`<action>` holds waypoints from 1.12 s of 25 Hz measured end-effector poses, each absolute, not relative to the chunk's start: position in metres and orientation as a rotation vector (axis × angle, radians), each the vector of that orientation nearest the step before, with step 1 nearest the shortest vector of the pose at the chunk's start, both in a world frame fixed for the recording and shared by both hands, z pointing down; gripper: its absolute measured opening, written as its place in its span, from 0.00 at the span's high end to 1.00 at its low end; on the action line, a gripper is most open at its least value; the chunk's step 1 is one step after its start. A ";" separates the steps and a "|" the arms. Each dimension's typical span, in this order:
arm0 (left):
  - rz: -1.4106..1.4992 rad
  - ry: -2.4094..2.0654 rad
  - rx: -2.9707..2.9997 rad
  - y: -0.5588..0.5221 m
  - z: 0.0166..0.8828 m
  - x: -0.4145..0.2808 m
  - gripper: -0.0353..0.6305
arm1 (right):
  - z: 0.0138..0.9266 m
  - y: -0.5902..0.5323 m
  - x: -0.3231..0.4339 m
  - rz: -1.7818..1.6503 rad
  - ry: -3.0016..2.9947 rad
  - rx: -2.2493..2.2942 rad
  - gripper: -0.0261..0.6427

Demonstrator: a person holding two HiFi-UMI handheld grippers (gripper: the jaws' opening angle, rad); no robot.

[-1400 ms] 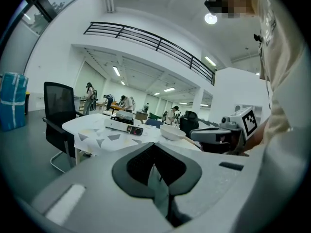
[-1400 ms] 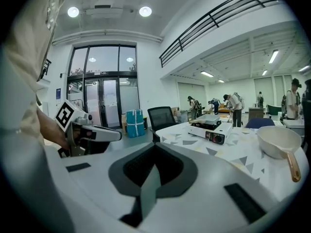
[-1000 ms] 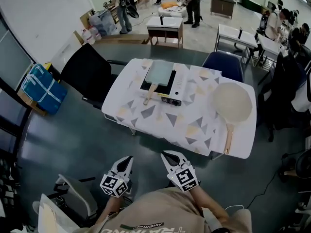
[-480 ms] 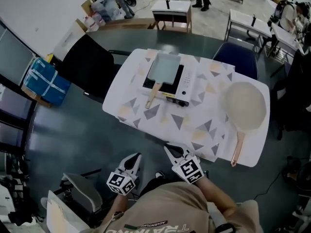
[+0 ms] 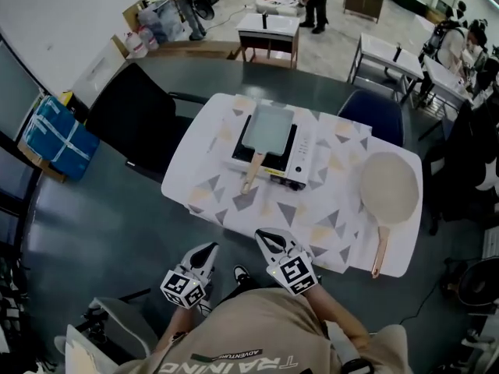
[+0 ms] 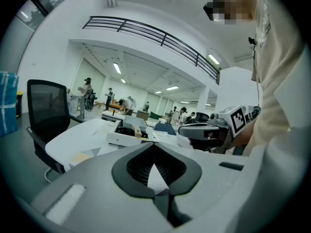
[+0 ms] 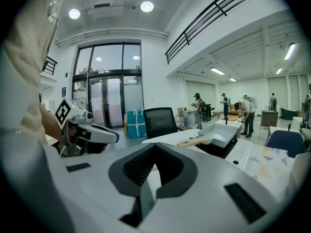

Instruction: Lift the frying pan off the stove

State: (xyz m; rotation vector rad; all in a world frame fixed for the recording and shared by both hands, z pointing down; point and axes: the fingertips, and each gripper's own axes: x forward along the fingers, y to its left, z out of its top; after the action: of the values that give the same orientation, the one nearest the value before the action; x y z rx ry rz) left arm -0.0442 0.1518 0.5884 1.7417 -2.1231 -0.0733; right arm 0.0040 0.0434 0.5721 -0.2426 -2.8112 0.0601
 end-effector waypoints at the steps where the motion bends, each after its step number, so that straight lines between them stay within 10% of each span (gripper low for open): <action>1: -0.073 -2.107 1.770 0.150 0.587 -0.051 0.95 | 0.570 0.043 -0.003 0.039 -2.811 -0.220 0.96; 28: -0.001 -1.867 1.929 0.038 0.602 -0.173 0.95 | 0.590 -0.039 -0.105 0.049 -2.849 0.042 0.96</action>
State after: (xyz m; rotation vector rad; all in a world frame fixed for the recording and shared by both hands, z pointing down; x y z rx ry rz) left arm -0.1728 0.0376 0.6021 1.9291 -1.8671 -0.0010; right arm -0.1049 -0.0392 0.5901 0.0415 -2.8488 0.0487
